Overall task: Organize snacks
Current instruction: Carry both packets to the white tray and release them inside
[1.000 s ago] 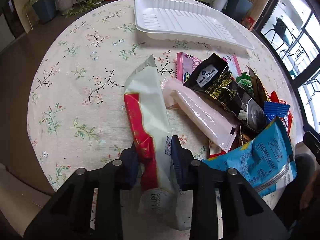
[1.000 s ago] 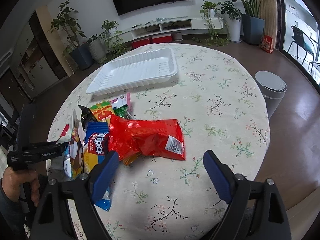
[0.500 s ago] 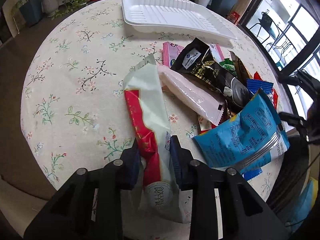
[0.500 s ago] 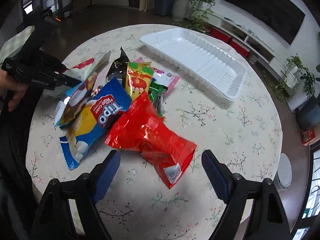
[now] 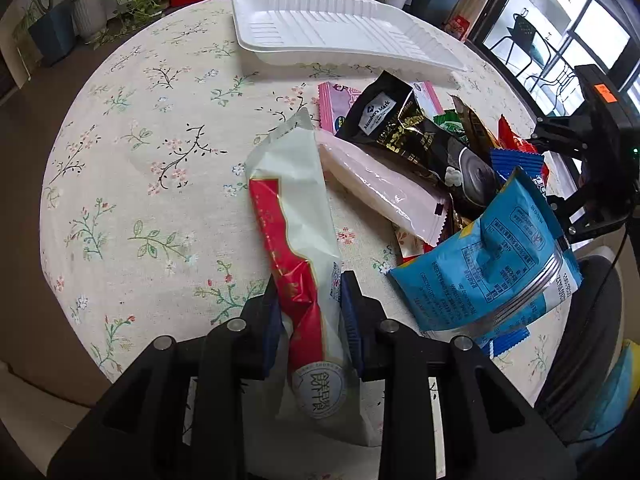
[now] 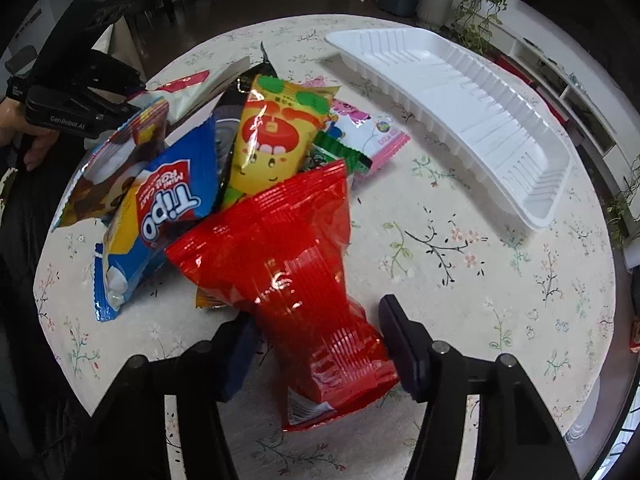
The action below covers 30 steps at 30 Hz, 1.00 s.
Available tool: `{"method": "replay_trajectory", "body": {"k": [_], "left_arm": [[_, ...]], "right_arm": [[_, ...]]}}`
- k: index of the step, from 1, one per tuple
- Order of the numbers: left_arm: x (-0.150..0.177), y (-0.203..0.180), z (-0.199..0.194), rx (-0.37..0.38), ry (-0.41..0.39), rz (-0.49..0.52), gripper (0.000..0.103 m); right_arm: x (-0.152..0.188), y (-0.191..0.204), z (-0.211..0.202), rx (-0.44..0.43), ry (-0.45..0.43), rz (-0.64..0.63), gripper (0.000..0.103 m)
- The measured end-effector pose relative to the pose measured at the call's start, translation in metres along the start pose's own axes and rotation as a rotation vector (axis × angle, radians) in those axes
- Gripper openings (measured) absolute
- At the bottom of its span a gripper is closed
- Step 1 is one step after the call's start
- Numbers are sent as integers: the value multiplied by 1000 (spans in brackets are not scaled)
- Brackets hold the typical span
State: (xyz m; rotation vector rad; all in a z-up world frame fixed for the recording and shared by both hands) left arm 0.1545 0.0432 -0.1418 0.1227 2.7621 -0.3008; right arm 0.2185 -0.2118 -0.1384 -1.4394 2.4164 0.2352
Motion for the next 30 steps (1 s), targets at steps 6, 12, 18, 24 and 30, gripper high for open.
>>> {"method": "replay_trajectory", "body": {"k": [6, 12, 18, 24, 30], "left_arm": [[-3, -2, 1, -4, 3, 7, 26], [-1, -2, 1, 1, -8, 3, 23], [3, 2, -4, 19, -14, -2, 22], [6, 7, -11, 50, -34, -26, 22], [2, 21, -27, 149, -70, -90, 22]], "right_arm": [[6, 1, -2, -53, -19, 27, 45], [17, 5, -12, -83, -35, 58, 34], [30, 0, -29, -91, -98, 137, 33], [37, 0, -37, -103, -134, 212, 33], [47, -11, -42, -109, -171, 326, 33]]}}
Point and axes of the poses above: each gripper's, at about its wrist camera, not at the fingertips, and z roughly the way its jaws point, y to its left, x to its underside, the point moved 2 cm from there along z, roughly the way its jaws point, and after that the axes turned 6 degrees about -z, right-handed, at the moved point
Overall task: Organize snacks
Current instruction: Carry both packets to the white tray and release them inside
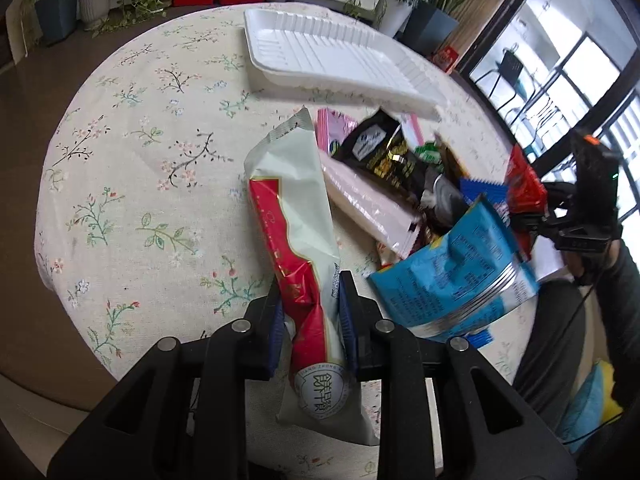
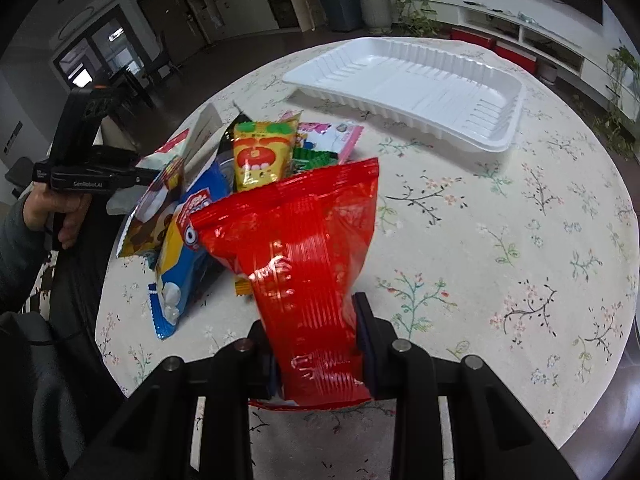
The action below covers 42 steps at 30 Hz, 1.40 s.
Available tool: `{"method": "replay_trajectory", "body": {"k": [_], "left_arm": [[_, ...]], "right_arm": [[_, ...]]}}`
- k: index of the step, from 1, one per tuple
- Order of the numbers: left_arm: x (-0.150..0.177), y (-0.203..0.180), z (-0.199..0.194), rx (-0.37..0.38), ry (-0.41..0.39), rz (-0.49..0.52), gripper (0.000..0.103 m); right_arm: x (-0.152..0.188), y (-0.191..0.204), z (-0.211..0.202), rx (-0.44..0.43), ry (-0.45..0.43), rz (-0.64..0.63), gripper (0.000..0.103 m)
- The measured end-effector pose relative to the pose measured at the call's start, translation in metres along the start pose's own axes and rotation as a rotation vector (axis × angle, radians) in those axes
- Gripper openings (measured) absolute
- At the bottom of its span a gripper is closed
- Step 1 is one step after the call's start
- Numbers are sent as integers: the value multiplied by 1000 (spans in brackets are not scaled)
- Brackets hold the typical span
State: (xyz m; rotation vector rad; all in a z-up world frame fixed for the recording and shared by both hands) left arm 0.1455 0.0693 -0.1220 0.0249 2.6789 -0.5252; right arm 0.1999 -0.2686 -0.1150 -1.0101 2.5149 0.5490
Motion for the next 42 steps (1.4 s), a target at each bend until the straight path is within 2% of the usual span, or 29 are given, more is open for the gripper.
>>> {"method": "replay_trajectory", "body": {"k": [4, 6, 11, 14, 18, 22, 25, 27, 31, 36, 42], "left_arm": [[-23, 6, -16, 18, -62, -24, 22], [-37, 6, -28, 26, -106, -18, 22], [-91, -1, -49, 51, -190, 8, 22], [-131, -3, -46, 74, -214, 5, 22], [-178, -18, -34, 74, -223, 27, 22], [-220, -39, -9, 71, -224, 47, 23], [-247, -47, 22, 65, -200, 36, 23], [-260, -50, 48, 54, -157, 33, 23], [-270, -47, 95, 8, -98, 32, 23], [-276, -42, 135, -18, -44, 32, 23], [-278, -48, 170, -60, -2, 45, 23]], "right_arm": [[1, -28, -10, 29, -49, 129, 33], [2, -50, -17, 51, -86, 233, 33], [3, -101, -34, 109, -182, 455, 33], [-5, -122, -46, 147, -242, 554, 33], [-30, -138, -59, 169, -316, 628, 33], [-71, -143, -56, 145, -354, 617, 33], [-104, -141, -42, 125, -337, 581, 33], [-127, -138, -24, 100, -295, 563, 33], [-164, -136, 17, 101, -196, 544, 33], [-179, -135, 58, 121, -97, 545, 33], [-177, -137, 91, 165, -12, 553, 33]]}}
Point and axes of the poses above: each gripper's, at about its wrist camera, not at the fingertips, and z roughly the way its jaws point, y to its left, x to its underside, the point moved 2 cm from there along z, roughly the way its jaws point, and after that the axes turned 6 degrees about -z, right-handed, at the moved point
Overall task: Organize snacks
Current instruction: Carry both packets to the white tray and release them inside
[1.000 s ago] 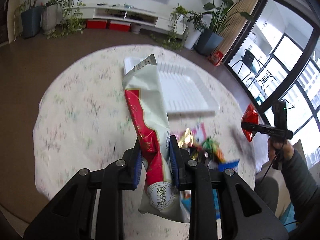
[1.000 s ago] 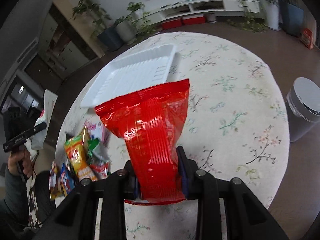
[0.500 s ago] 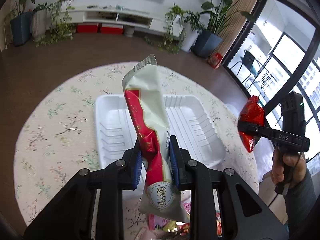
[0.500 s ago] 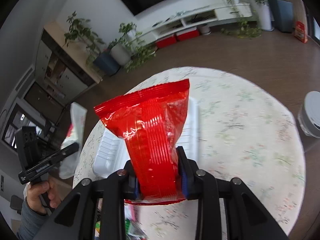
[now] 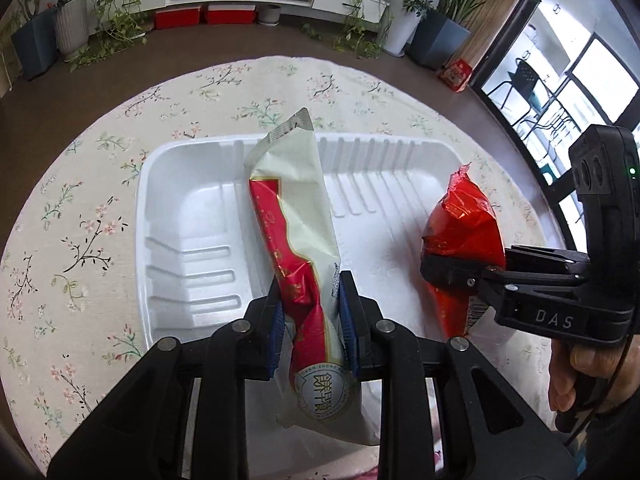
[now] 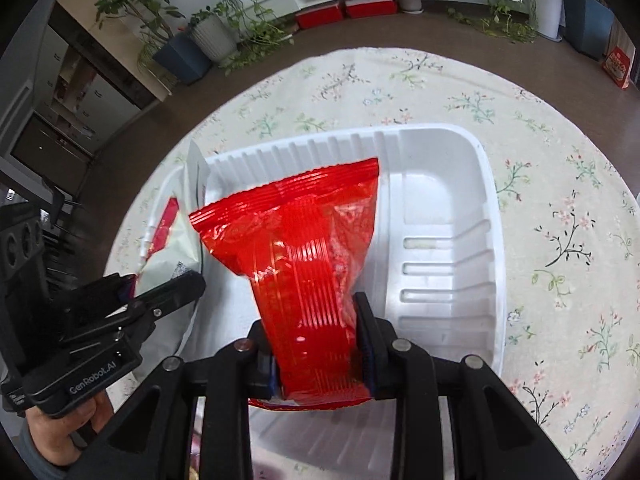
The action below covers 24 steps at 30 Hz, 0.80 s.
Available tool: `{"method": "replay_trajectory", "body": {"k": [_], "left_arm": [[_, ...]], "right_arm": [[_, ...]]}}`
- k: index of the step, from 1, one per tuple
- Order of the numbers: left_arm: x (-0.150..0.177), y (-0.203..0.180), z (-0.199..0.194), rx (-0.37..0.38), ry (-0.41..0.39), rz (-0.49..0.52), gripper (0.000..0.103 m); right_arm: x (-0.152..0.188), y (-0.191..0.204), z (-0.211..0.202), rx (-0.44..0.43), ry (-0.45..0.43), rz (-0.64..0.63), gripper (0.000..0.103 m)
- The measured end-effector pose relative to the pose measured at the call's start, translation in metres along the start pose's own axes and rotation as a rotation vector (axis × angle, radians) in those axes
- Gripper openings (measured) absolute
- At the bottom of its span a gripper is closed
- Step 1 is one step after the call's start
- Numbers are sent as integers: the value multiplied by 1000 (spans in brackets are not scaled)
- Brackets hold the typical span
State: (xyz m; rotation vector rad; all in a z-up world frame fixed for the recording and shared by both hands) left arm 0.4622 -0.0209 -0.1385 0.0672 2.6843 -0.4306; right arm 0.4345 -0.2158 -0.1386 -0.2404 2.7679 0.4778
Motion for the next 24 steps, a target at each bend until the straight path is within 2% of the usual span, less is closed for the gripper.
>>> {"method": "replay_trajectory", "body": {"k": [6, 12, 14, 19, 21, 22, 23, 24], "left_arm": [[-5, -4, 26, -32, 16, 32, 23], [-3, -6, 31, -38, 6, 27, 23], [1, -7, 29, -39, 6, 25, 23], [4, -8, 28, -39, 4, 22, 24], [5, -9, 26, -44, -2, 22, 29], [5, -9, 24, -47, -10, 20, 43], [10, -6, 10, -44, -20, 17, 67], [10, -6, 7, -42, -27, 17, 74]], "right_arm": [[0, 7, 6, 46, -4, -35, 33], [-1, 13, 9, 94, -21, -64, 35], [1, 14, 7, 118, -26, -77, 43], [1, 15, 5, 148, -41, -88, 55], [1, 15, 2, 147, -56, -86, 62], [4, 15, 0, 145, -61, -84, 64], [4, 14, -2, 142, -65, -83, 65], [5, 15, -4, 137, -71, -85, 64]]}}
Point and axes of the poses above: each gripper's, at about its wrist camera, not at the fingertips, and z roughly the way its jaws point, y to its left, x to its underside, the point moved 2 cm from there along z, roughly the way its jaws point, and after that the axes turned 6 degrees about -z, right-handed, at the moved point
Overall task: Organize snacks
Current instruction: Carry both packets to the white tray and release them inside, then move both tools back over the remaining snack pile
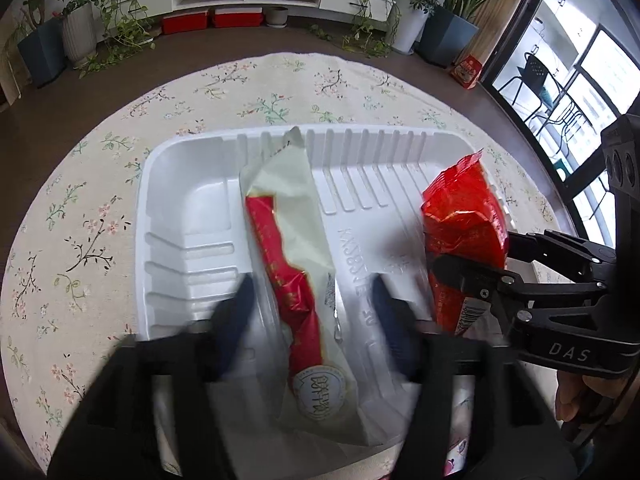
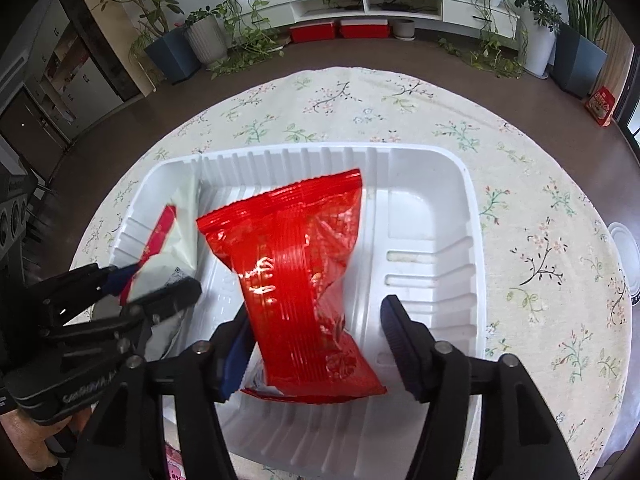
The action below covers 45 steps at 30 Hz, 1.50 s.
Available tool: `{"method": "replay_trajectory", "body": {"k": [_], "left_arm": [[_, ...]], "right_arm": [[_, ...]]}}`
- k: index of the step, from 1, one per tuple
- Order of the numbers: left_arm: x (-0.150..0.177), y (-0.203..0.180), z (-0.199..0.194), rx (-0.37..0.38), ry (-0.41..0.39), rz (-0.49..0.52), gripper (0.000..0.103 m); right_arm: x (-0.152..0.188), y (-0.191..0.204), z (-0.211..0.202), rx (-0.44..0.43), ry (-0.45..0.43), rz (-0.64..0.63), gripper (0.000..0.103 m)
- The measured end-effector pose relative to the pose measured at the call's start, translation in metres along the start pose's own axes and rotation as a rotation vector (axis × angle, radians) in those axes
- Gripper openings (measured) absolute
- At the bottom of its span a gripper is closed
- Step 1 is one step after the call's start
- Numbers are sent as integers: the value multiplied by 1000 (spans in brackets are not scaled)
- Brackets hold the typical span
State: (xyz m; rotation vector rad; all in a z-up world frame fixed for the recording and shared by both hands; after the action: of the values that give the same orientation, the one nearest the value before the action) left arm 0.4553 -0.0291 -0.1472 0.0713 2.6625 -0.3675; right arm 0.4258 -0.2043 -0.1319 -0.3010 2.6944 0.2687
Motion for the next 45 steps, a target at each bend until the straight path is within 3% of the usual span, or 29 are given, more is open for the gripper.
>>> {"method": "replay_trajectory", "body": {"k": [1, 10, 15, 19, 25, 31, 39, 42, 45], "left_arm": [[-1, 0, -3, -2, -11, 2, 82], [6, -12, -50, -5, -98, 59, 102], [24, -13, -112, -23, -247, 115, 103], [62, -10, -167, -37, -345, 152, 103], [146, -9, -214, 12, -340, 179, 103], [226, -8, -221, 70, -233, 122, 103], [305, -19, -215, 161, -207, 112, 103], [320, -40, -218, 93, -289, 269, 103], [323, -62, -215, 84, -258, 406, 103]], "right_arm": [[-1, 0, -2, 2, -5, -2, 65], [6, -1, -44, 27, -76, -53, 70], [32, -7, -93, -17, -162, -59, 75], [70, -15, -136, -34, -226, -35, 76], [139, -19, -180, -73, -290, 40, 78], [200, 0, -196, -113, -291, 92, 81], [259, 44, -192, -152, -245, 93, 89], [272, 58, -182, -145, -198, 90, 89], [281, 67, -172, -156, -164, 90, 89]]}}
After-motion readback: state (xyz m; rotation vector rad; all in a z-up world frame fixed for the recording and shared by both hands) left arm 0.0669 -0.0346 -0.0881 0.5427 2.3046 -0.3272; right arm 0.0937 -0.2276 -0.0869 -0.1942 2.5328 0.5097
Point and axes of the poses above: each gripper's, at about its wrist camera, not at the fingertips, and z roughly the way its jaws point, y to its left, x to its underside, the point moved 2 cm from there along z, roughly the way its jaws point, and after that the axes turned 6 degrees about -z, right-handed, at the moved point
